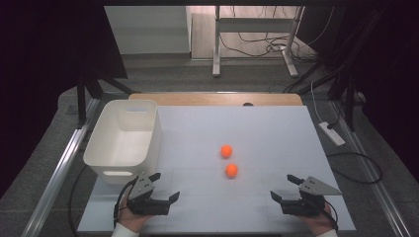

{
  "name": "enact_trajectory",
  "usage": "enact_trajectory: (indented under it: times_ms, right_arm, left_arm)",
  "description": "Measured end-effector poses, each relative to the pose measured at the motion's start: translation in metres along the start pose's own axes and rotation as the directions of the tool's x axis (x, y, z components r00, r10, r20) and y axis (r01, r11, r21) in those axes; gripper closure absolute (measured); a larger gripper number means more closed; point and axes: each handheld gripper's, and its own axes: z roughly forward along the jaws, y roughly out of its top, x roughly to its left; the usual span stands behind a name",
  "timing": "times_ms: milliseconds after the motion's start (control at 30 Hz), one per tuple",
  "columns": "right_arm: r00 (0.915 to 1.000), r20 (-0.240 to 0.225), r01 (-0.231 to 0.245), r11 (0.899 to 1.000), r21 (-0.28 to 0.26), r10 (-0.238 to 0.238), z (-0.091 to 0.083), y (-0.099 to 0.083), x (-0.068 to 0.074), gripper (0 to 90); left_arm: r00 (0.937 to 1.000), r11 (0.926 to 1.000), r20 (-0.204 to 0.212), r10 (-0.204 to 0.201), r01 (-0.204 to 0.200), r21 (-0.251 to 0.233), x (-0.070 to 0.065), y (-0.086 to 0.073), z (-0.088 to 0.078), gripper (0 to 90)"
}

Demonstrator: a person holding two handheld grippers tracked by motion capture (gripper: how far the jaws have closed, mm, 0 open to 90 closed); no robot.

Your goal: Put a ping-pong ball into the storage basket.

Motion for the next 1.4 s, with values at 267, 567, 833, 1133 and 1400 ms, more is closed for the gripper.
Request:
enact_trajectory:
  times_ms: [267,567,833,1133,1400]
  right_arm:
    - [1.0000,0.005,0.001,1.000,0.000,-0.001,0.000,0.000,-0.001,13.5]
    - [1.0000,0.003,0.003,1.000,0.003,-0.003,0.001,0.000,-0.002,13.6]
    - [1.0000,-0.002,0.004,1.000,0.001,-0.004,0.001,0.000,-0.001,13.7]
    - [1.0000,0.002,0.007,1.000,0.007,-0.007,0.002,0.000,-0.001,13.8]
    - [1.0000,-0.001,0.007,1.000,0.009,-0.007,0.003,0.000,-0.001,13.8]
  left_arm:
    - [0.9999,1.0000,0.012,0.006,-0.006,-0.006,-0.003,0.006,0.001,7.0]
    - [1.0000,1.0000,0.009,0.004,-0.004,0.002,-0.005,0.013,0.003,7.1]
    - [0.9998,0.9999,0.015,0.014,-0.014,0.008,-0.009,0.019,0.008,7.3]
    - [0.9994,0.9995,0.024,0.023,-0.023,0.021,-0.012,0.025,0.016,7.5]
    - [0.9990,0.9991,0.029,0.033,-0.034,0.024,-0.014,0.032,0.022,7.5]
